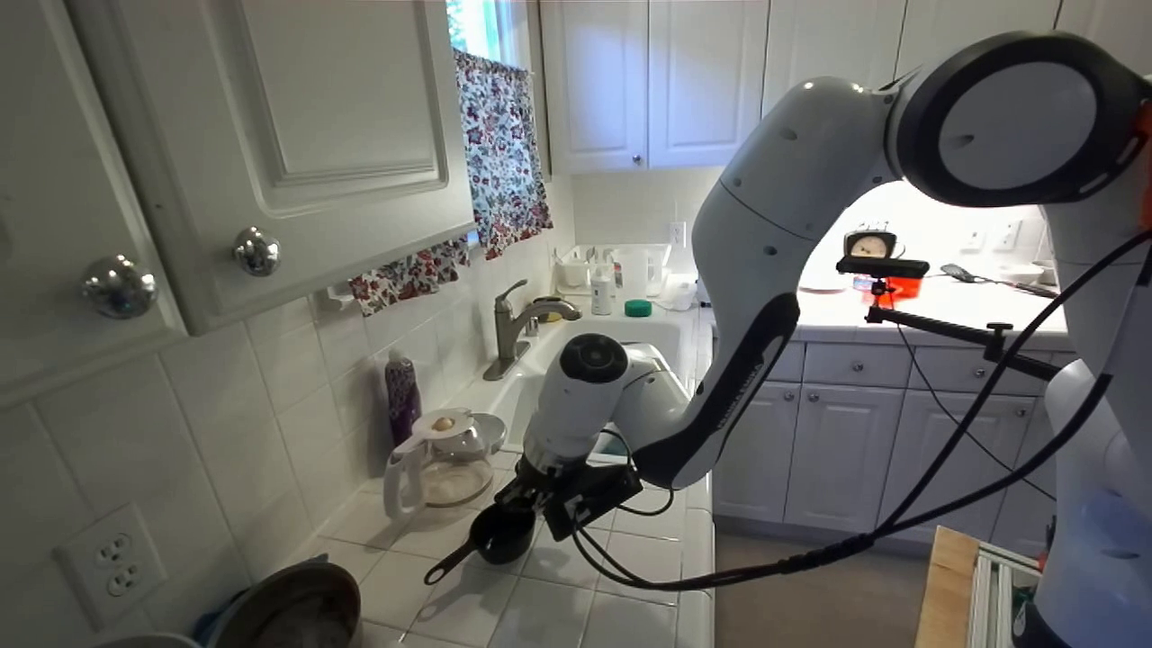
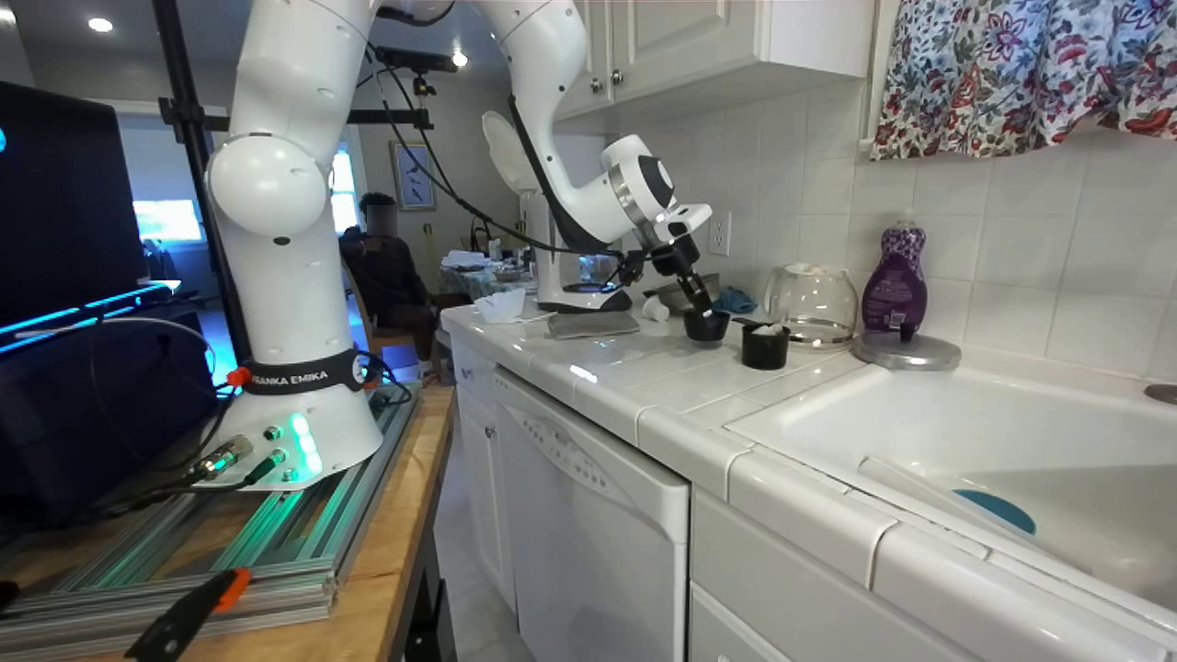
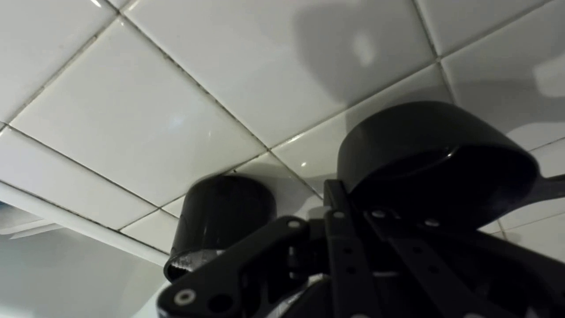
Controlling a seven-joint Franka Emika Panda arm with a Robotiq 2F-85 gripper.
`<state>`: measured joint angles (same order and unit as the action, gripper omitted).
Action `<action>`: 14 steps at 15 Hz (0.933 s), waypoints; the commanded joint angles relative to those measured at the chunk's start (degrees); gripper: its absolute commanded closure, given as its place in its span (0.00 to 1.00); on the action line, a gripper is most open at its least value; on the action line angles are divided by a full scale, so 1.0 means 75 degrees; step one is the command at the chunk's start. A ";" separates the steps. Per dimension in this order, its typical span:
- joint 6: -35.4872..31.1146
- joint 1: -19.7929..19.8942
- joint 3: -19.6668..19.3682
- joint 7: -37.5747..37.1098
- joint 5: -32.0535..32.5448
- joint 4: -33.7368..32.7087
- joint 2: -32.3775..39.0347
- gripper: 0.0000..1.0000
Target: Stack up the black measuring cups
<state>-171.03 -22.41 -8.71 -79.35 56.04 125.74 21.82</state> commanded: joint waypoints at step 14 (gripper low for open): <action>0.0104 0.0088 0.0522 0.0281 -0.0279 0.0066 -0.0087 0.40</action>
<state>-170.97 -22.09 -5.36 -77.87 54.89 125.79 21.93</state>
